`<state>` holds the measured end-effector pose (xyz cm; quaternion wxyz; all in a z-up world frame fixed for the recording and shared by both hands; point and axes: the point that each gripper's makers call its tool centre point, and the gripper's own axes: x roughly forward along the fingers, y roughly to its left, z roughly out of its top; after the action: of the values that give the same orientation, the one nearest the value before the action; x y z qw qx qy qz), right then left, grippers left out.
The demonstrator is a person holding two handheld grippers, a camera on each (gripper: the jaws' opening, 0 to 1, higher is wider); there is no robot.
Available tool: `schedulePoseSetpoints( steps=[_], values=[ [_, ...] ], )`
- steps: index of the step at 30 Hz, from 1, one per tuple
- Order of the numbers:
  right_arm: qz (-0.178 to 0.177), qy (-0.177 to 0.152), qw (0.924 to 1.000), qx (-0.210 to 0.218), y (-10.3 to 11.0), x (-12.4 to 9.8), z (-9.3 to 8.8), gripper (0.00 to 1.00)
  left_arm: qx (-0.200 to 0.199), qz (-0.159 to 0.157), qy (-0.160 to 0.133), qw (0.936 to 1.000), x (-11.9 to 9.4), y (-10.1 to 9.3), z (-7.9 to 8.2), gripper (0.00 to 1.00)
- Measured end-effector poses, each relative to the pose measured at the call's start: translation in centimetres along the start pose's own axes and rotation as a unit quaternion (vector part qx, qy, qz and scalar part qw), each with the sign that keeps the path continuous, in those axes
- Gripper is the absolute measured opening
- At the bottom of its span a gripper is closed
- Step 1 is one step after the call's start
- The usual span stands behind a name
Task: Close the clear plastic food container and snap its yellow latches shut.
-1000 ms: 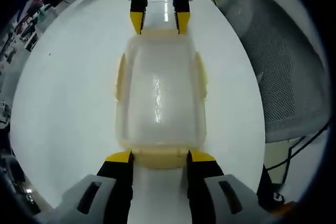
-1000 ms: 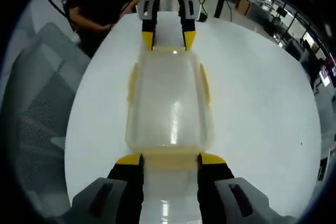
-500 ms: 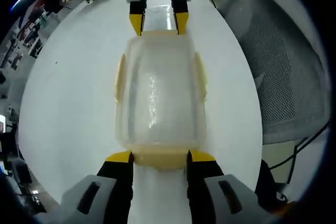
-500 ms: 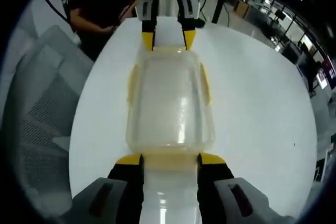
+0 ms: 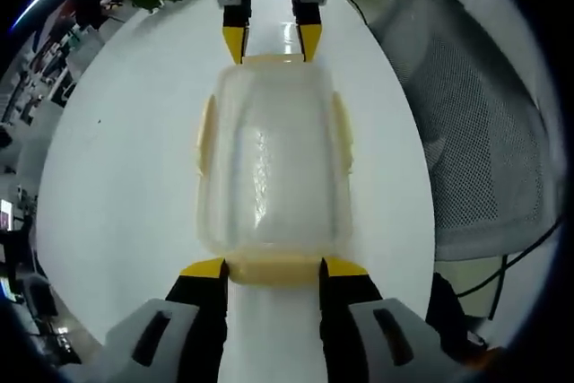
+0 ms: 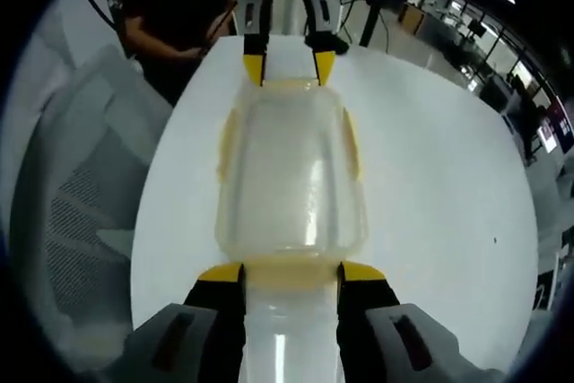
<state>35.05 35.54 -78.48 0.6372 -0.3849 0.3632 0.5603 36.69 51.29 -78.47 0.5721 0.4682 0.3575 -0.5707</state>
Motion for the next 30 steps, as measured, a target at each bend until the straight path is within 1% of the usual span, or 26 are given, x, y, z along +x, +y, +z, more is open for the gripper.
schedulePoseSetpoints(
  steps=[7,12,18,23,30],
  values=[
    [-0.008,-0.005,0.9999,0.003,0.2,-1.1,-0.1,0.38,0.005,0.007,-0.004,1.0000,-0.7,0.0,0.7,0.39],
    [-0.014,-0.003,0.9999,-0.003,0.2,-1.8,-0.4,0.38,0.001,0.008,-0.013,0.9999,-1.3,-0.2,1.6,0.39],
    [-0.018,-0.004,0.9998,-0.006,0.3,-2.7,-0.6,0.38,0.000,0.011,-0.015,0.9998,-1.5,-0.3,2.3,0.39],
    [-0.018,-0.003,0.9998,-0.009,0.3,-3.5,-1.1,0.38,0.000,0.014,-0.023,0.9996,-2.0,-0.3,3.3,0.39],
    [-0.021,-0.002,0.9997,-0.013,0.3,-4.4,-1.8,0.38,0.002,0.019,-0.025,0.9995,-2.1,-0.4,4.3,0.39]
  ],
)
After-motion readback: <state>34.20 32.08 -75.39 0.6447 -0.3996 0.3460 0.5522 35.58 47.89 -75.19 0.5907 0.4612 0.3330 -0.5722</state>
